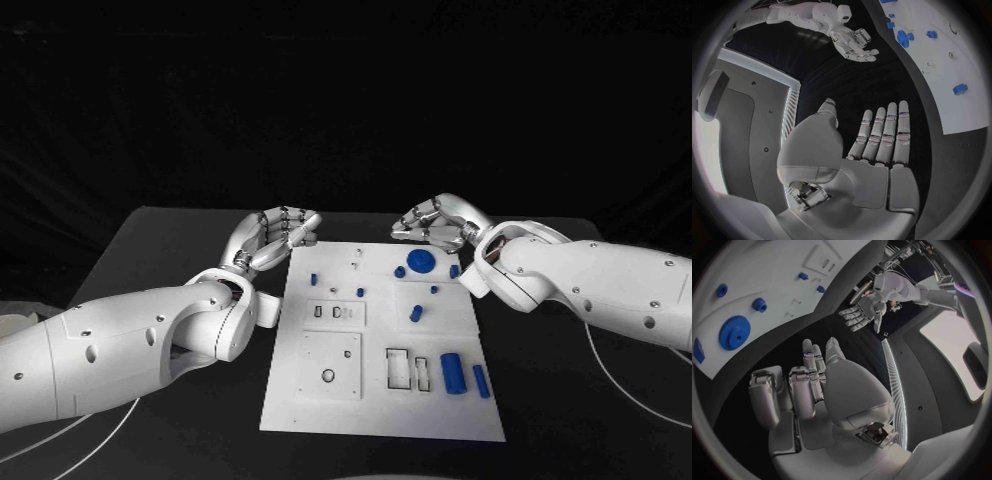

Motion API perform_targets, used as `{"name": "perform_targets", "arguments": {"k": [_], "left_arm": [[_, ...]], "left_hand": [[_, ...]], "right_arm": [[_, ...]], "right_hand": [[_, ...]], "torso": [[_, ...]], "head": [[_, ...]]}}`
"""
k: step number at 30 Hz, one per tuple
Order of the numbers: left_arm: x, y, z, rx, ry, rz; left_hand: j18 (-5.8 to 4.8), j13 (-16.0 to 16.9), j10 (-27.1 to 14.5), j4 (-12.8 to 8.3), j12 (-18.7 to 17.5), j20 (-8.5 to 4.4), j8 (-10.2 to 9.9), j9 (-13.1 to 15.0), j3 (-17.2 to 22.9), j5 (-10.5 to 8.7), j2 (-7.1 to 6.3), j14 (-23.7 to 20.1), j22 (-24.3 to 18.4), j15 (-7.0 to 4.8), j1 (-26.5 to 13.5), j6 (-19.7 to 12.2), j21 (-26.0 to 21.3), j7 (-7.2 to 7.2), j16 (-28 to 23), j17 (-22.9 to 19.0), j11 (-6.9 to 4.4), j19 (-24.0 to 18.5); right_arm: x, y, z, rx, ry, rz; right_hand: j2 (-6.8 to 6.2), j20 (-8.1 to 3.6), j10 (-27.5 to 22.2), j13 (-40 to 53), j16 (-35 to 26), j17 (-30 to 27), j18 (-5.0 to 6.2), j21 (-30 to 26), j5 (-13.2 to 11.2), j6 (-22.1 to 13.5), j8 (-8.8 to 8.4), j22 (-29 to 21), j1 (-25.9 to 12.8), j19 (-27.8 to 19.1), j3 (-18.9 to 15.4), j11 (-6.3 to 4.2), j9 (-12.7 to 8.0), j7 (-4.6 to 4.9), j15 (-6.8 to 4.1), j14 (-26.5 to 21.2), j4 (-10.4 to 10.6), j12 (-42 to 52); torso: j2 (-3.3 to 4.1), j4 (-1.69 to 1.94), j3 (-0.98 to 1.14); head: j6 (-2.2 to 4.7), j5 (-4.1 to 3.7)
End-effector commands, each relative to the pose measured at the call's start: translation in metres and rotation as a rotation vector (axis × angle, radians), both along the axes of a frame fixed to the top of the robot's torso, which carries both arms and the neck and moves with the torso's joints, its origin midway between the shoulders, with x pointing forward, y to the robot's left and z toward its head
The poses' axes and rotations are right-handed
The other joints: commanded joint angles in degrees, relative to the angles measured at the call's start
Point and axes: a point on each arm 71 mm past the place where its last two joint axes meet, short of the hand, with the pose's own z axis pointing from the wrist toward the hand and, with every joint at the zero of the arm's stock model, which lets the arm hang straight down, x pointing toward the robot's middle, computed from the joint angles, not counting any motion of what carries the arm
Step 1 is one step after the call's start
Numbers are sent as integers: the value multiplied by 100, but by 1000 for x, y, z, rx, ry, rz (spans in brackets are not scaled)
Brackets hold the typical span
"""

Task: Assemble the parts on the task board

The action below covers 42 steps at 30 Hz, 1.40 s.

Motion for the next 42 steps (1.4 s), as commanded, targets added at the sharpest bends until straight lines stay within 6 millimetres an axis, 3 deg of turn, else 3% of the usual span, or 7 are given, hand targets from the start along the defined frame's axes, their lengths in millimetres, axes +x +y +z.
{"name": "perform_targets", "arguments": {"k": [1,7,14,19,22,32,42], "left_arm": [[-3,-3,2,-10,11,-45],[-7,-1,3,-15,21,-52],[-10,-1,5,-18,25,-56],[-10,-1,6,-20,21,-57],[-10,-2,6,-20,18,-56],[-8,0,6,-16,11,-47],[-7,2,6,-12,8,-39]], "left_hand": [[77,8,78,-10,5,15,-84,15,16,-34,82,102,-6,-14,-2,104,-16,233,-7,38,-14,55],[80,8,132,-12,-7,-16,-200,26,-7,-41,123,223,2,-50,14,201,28,215,41,107,-37,155],[78,11,174,-12,-1,-27,-236,32,-18,-43,143,252,2,-60,14,250,39,203,49,131,-49,183],[68,4,146,-14,-36,-21,-313,27,-29,-44,170,192,-15,-45,21,247,13,214,12,143,-37,149],[65,2,124,-15,-61,-12,-367,25,-36,-44,193,146,-29,-32,33,246,-11,223,-13,153,-27,117],[59,4,108,-17,-97,21,-470,32,-62,-46,228,1,-63,4,70,276,-80,235,-58,176,-11,16],[59,4,106,-18,-101,26,-484,34,-63,-46,240,-22,-67,9,78,282,-90,236,-61,179,-9,2]], "right_arm": [[2,2,1,-240,-121,28],[6,6,1,-414,-185,38],[9,14,-3,-586,-221,60],[9,19,-7,-676,-213,77],[9,21,-10,-710,-199,85],[7,22,-16,-760,-174,95],[6,22,-23,-790,-141,104]], "right_hand": [[-33,-26,88,-2,42,1128,-36,20,-50,96,-78,1505,140,628,48,-16,-9,-51,-50,519,-87,-131],[-144,-30,208,-5,48,1164,-36,20,-124,249,-352,1505,364,628,154,-21,-19,-194,-60,525,-176,-565],[-236,-64,195,-7,59,1255,-36,20,-152,270,-500,1505,456,628,180,-44,-22,-229,-100,542,-213,-782],[-279,-93,162,-4,71,1351,-36,20,-171,227,-613,1505,406,628,153,-46,-28,-206,-126,560,-159,-906],[-292,-102,140,-2,73,1363,-36,20,-173,205,-661,1505,377,628,139,-48,-27,-176,-131,562,-129,-958],[-300,-103,138,2,73,1361,-36,20,-174,201,-693,1505,347,628,127,-45,-24,-154,-126,562,-101,-992],[-319,-100,131,4,72,1352,-36,20,-175,190,-737,1505,309,628,108,-36,-23,-140,-119,560,-68,-1034]], "torso": [[64,41,-27],[95,58,-42],[132,75,-48],[138,79,-47],[122,96,-50],[92,92,-57],[88,89,-56]], "head": [[-34,-82],[-64,-187],[-91,-282],[-98,-286],[-136,-295],[-248,-307],[-274,-307]]}}
